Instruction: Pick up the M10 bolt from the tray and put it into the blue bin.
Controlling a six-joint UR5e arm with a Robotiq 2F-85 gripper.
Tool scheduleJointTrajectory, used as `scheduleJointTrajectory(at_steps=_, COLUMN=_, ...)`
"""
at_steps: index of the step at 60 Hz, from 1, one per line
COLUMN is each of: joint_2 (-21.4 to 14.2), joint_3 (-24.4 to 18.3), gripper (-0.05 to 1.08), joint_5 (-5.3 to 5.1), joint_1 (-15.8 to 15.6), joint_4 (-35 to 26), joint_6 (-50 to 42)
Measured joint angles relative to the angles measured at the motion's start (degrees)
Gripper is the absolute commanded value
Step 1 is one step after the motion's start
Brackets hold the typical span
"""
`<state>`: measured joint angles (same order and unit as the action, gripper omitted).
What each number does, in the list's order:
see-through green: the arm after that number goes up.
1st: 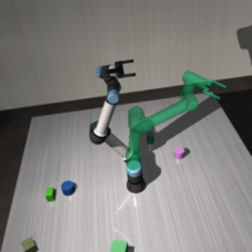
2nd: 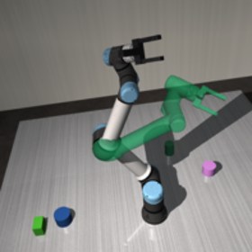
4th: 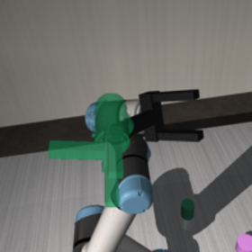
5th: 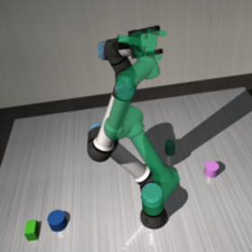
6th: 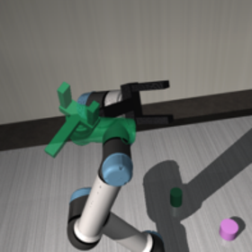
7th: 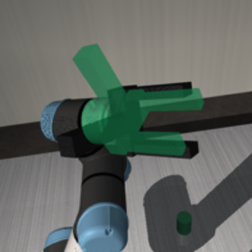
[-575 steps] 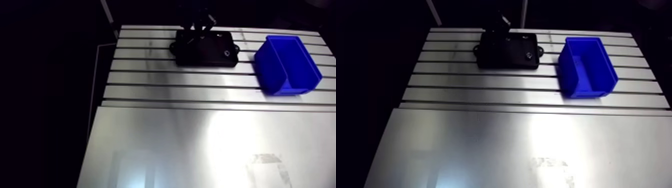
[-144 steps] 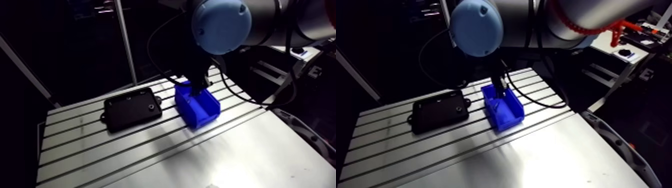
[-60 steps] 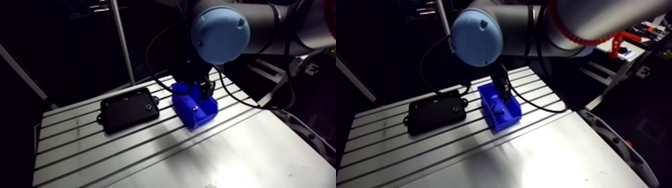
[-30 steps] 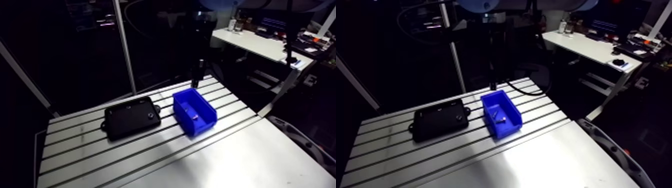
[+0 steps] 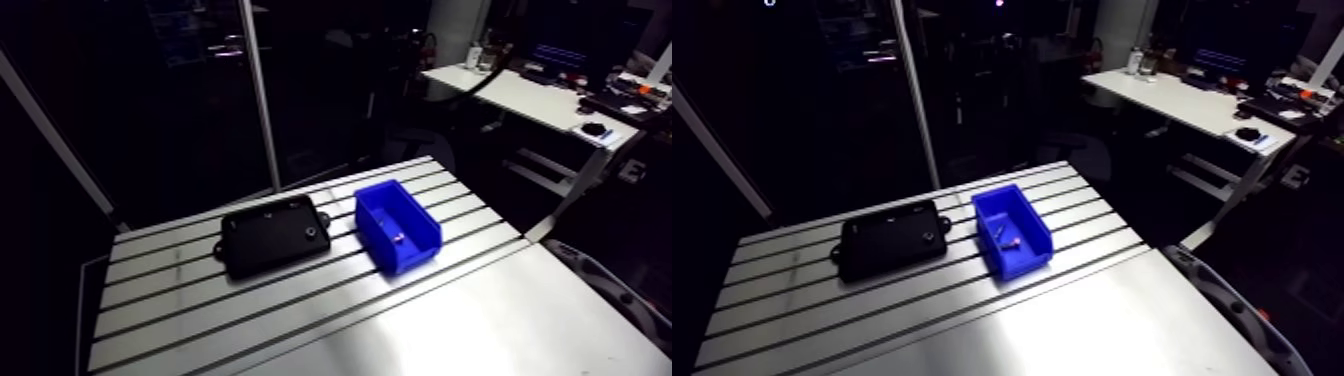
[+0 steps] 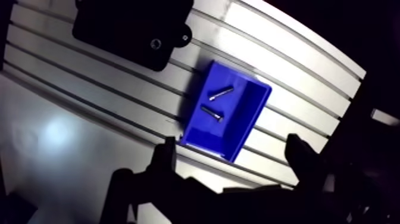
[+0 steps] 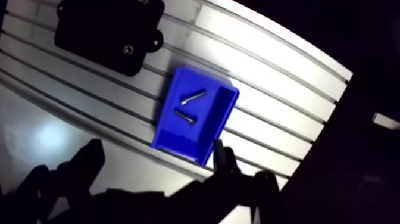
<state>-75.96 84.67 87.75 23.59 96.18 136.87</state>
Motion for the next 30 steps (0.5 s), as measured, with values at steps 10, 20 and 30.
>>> scheduleJointTrajectory(at_steps=10, joint_2=-0.4, joint_3=-3.38, gripper=0.0, joint_5=-0.16, joint_1=-1.88, joint_4=-4.74, joint_6=-15.7)
scheduleJointTrajectory(at_steps=20, joint_2=-1.11, joint_3=-5.29, gripper=0.0, joint_5=-0.2, joint_1=-4.27, joint_4=-7.92, joint_6=-27.23)
scheduleJointTrajectory(at_steps=30, joint_2=-2.21, joint_3=-5.93, gripper=0.0, joint_5=-0.19, joint_1=-6.89, joint_4=-10.05, joint_6=-34.79)
